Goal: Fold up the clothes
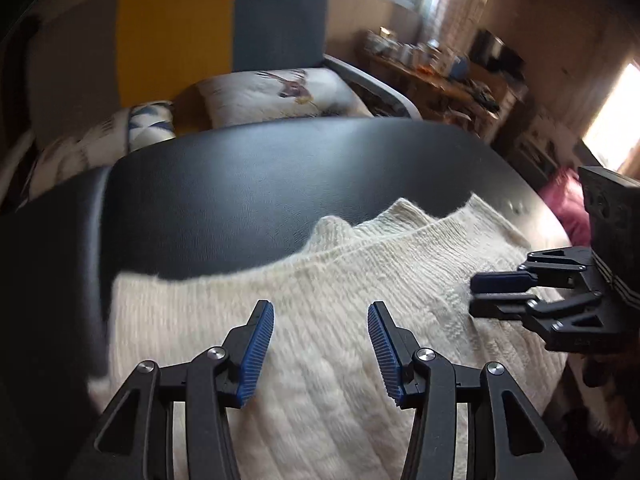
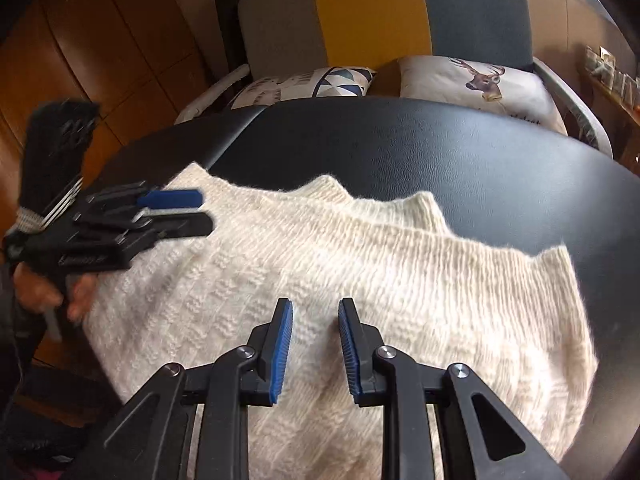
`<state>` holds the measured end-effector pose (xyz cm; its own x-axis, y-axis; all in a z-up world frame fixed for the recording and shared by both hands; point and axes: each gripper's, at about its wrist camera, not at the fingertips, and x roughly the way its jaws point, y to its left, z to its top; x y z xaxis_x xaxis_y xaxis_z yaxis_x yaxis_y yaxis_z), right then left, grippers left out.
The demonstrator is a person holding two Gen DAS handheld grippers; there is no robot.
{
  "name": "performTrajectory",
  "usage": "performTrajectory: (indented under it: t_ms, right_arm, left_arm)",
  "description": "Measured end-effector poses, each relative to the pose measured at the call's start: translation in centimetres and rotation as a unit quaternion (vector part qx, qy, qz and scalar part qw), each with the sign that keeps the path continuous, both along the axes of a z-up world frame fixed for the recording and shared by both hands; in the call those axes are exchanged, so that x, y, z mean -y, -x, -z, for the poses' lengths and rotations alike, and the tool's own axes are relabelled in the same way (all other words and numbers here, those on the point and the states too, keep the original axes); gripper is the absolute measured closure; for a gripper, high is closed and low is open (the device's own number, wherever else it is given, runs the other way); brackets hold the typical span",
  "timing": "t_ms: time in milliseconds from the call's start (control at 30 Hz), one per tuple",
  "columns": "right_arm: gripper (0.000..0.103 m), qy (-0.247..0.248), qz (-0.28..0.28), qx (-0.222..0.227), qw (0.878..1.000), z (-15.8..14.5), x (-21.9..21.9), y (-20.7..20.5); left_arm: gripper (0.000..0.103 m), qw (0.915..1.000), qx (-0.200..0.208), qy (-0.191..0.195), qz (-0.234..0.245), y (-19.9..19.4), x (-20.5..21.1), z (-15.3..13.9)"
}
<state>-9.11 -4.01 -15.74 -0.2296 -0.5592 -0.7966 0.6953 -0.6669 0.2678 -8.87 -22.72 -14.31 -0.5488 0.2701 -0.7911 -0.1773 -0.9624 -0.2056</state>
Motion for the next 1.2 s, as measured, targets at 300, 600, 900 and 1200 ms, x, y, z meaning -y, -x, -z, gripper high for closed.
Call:
performTrajectory:
  t_ms: [300, 600, 900, 1200]
  right_arm:
    - [0.08, -0.002, 0.027, 0.005, 1.0, 0.4, -2.3, -0.8]
    - [0.08, -0.021, 0.033, -0.027, 0.999, 0.5, -1.6, -1.4]
    - [0.078, -0.018, 0.034, -0.015, 0.999, 1.7, -1.7, -1.4]
    - [0.077, -0.02, 0.033, -0.014, 0.999, 1.7, -1.5, -1.4]
  left_arm:
    - [0.082, 0.995, 0.061, 0.041, 0.068, 4.2, -1.0, 2.9]
    - [0.098, 0.9994, -0.014, 0.029, 0.014, 3.2, -0.7, 1.1]
    - [0.095, 0.9994, 0.012, 0.027, -0.016, 5.1, -0.4, 3.6]
    - [0.079, 0.9873, -0.032, -0.082, -0.133, -0.8, 8.3, -1.3]
